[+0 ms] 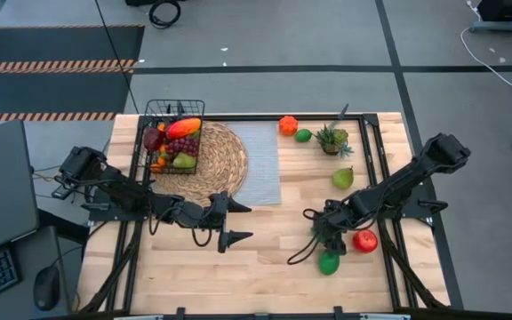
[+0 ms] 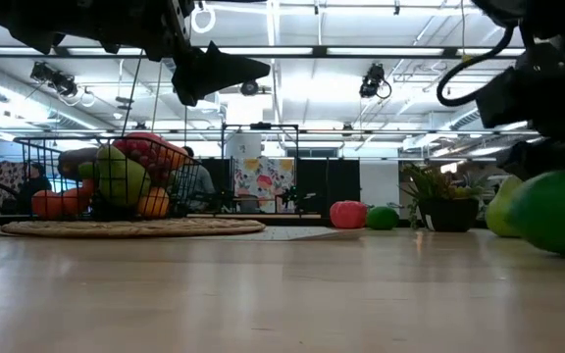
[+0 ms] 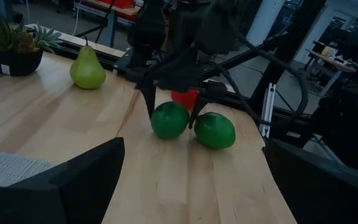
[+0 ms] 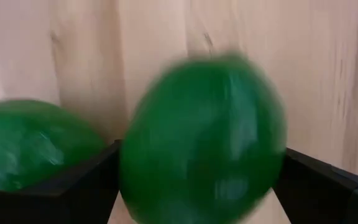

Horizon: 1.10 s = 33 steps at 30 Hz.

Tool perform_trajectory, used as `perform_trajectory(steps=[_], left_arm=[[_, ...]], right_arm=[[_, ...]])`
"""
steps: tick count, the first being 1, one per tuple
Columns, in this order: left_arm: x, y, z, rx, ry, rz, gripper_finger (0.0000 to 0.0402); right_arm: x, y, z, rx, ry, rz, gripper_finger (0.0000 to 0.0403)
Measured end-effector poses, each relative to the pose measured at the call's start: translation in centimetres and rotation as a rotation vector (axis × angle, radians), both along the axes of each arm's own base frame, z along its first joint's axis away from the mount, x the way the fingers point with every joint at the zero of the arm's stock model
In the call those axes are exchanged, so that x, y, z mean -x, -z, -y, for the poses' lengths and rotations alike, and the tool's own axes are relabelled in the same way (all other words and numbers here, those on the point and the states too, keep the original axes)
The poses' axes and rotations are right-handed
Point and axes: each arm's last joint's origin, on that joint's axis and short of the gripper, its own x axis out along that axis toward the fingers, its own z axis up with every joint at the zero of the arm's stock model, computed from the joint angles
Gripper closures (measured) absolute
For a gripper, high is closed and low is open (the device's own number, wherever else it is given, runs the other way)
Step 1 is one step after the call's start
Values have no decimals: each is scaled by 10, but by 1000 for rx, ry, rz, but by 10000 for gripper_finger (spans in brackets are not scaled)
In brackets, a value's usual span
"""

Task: Build produce basket
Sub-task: Put the middle green lime into the wire basket

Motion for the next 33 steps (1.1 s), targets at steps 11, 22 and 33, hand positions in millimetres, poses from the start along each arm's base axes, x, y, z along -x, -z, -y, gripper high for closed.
perform_trajectory(steps=[11, 22, 33], left_arm=[[0, 0, 0, 0, -1, 0, 6], [0, 0, 0, -2, -16, 0, 6], [0, 0, -3, -24, -94, 4, 6]], right_arm=[[0, 1, 3, 85, 30, 14, 48], [-10, -1, 7, 87, 47, 97, 116], [-51, -44, 24, 231, 21, 352, 114]])
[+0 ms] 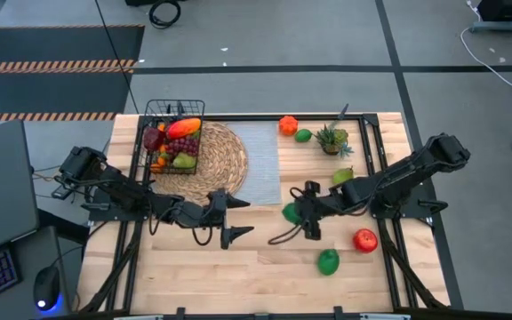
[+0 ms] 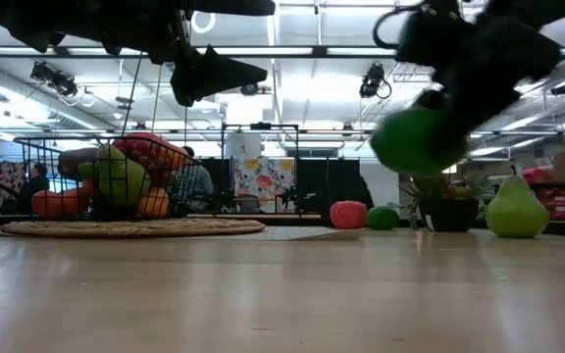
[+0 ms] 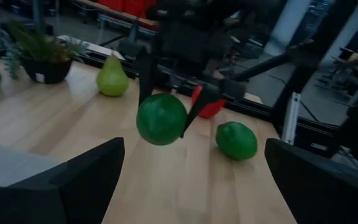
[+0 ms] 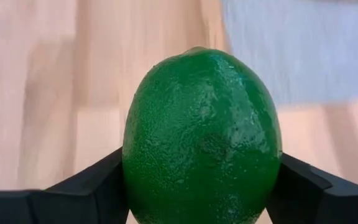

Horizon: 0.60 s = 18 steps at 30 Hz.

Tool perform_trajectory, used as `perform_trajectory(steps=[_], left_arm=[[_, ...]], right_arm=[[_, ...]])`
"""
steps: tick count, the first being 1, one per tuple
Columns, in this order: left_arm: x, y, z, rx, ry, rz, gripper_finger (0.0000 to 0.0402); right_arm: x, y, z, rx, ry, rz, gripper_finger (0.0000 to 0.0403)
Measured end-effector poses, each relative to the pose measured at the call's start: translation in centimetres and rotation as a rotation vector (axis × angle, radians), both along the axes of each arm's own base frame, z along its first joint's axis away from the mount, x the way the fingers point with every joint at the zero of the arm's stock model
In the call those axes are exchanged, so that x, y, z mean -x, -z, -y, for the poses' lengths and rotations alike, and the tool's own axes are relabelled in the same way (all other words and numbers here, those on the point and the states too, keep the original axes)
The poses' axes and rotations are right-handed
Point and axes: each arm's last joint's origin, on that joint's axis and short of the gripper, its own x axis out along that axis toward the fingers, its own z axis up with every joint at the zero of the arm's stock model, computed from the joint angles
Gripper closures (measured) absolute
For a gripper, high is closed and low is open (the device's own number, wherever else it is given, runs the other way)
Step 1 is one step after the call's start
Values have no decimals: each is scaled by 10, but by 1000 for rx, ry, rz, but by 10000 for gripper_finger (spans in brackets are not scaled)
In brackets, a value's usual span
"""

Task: Build produce basket
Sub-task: Put the middle green lime into the wire basket

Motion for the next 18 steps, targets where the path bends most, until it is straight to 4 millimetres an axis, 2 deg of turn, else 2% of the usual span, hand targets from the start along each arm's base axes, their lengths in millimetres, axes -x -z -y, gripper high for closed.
perform_trajectory(steps=[6, 14, 18], left_arm=[[0, 0, -2, -8, -62, 3, 6], [0, 0, -3, -86, -78, -4, 6], [0, -5, -3, -116, -85, 36, 6]], right_arm=[[-21, -17, 6, -26, -36, 213, 112], [-36, -35, 8, -168, -81, 435, 113], [-47, -31, 6, -234, -112, 478, 113]])
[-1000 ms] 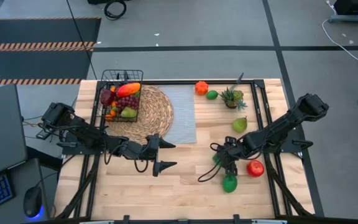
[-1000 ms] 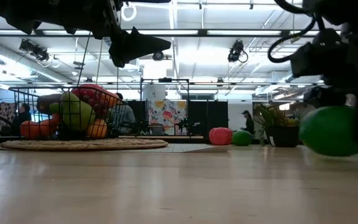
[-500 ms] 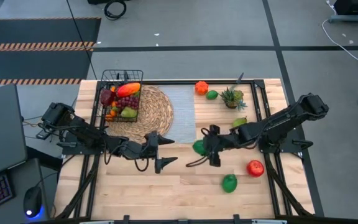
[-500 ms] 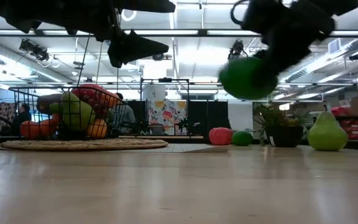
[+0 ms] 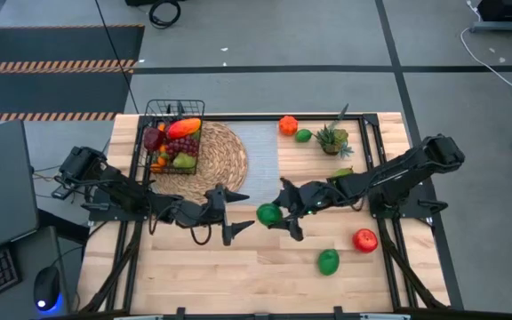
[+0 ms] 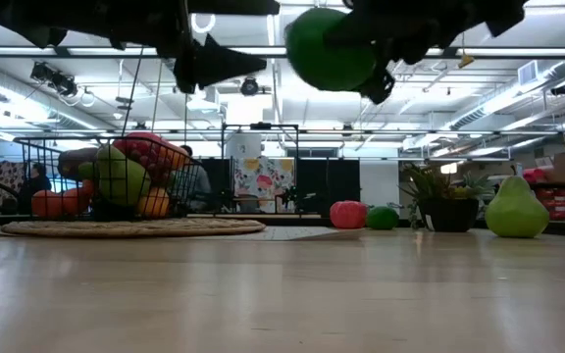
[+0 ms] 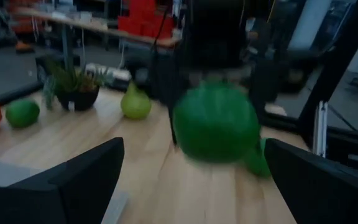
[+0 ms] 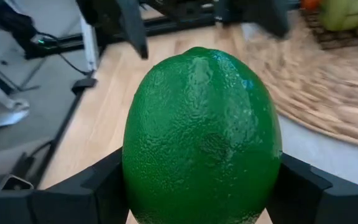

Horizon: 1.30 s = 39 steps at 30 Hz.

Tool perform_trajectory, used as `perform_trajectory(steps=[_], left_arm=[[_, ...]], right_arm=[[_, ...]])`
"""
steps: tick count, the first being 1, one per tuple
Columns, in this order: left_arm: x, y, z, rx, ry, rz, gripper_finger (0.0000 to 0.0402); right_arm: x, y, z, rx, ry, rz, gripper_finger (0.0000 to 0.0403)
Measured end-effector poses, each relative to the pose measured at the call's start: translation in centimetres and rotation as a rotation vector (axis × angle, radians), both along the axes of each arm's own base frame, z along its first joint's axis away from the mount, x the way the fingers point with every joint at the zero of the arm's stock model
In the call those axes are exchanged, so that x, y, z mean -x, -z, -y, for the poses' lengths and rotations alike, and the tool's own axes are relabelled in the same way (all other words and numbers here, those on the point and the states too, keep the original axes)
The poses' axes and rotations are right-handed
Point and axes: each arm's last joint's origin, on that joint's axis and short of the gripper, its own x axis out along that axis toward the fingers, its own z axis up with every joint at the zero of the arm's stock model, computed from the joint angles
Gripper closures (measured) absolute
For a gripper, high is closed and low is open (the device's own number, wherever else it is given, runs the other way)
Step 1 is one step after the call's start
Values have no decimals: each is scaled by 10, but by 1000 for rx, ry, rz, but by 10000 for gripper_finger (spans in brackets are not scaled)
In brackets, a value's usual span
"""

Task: Build produce basket
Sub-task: Put the middle green lime into the wire basket

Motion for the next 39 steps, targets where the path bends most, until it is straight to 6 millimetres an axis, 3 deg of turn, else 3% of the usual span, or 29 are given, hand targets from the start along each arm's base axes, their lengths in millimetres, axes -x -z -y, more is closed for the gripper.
perform_trajectory(steps=[7, 18, 33, 39], left_arm=[[-1, -4, 1, -21, 15, 47, 6], [-9, 16, 1, -13, 10, -19, 6], [-10, 25, -5, 31, -15, -83, 8], [-10, 24, -6, 49, -41, -75, 49]], right_arm=[[-23, 26, -4, 25, -32, -16, 113], [-63, 28, 3, 53, -89, 9, 113], [-60, 22, 9, 124, -77, 7, 112], [-60, 22, 10, 131, -59, 5, 109]])
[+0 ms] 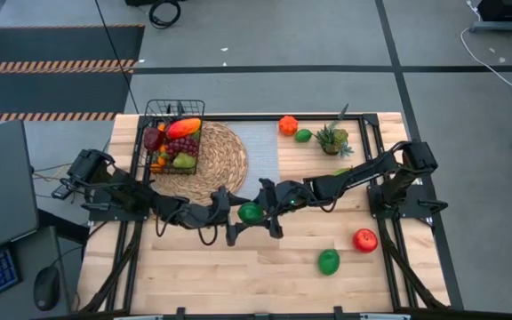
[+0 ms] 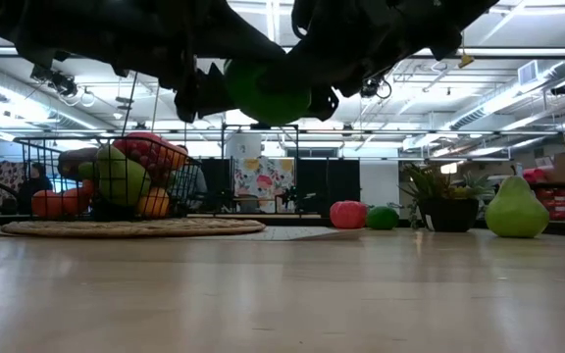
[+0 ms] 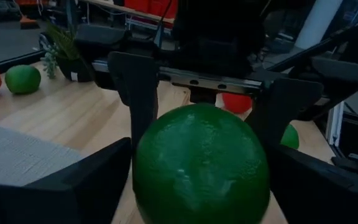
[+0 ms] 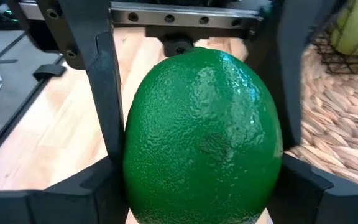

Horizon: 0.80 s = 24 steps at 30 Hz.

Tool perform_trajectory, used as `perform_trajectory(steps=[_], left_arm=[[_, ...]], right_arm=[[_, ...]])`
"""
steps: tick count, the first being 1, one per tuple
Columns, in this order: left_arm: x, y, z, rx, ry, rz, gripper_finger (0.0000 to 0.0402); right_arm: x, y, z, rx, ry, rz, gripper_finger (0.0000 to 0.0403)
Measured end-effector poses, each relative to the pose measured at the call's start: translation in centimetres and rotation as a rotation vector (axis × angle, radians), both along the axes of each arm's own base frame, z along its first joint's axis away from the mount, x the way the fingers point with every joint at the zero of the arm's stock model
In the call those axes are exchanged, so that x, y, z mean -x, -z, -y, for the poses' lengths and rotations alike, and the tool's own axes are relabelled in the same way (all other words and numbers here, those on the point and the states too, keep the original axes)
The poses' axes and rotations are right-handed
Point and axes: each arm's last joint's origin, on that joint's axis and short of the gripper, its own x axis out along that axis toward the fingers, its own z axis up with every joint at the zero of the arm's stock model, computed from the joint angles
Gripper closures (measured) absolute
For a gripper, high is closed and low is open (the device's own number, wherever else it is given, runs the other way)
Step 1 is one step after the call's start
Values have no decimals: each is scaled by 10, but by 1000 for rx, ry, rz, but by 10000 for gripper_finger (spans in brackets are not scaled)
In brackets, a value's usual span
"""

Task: Build produce basket
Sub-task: Put the middle green lime into the wire basket

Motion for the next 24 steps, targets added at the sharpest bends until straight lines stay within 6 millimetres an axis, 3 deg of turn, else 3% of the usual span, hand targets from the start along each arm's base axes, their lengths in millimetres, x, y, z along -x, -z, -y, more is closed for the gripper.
perform_trajectory(steps=[6, 17, 24], left_arm=[[0, 1, -1, -7, -20, -6, 126], [0, 0, -3, -30, -72, -1, 126], [7, -18, -14, -100, -234, 27, 120]], right_arm=[[3, 3, 5, 48, 73, -59, 84], [17, 24, 19, 109, 148, -316, 53], [29, 34, 34, 235, 293, -467, 54]])
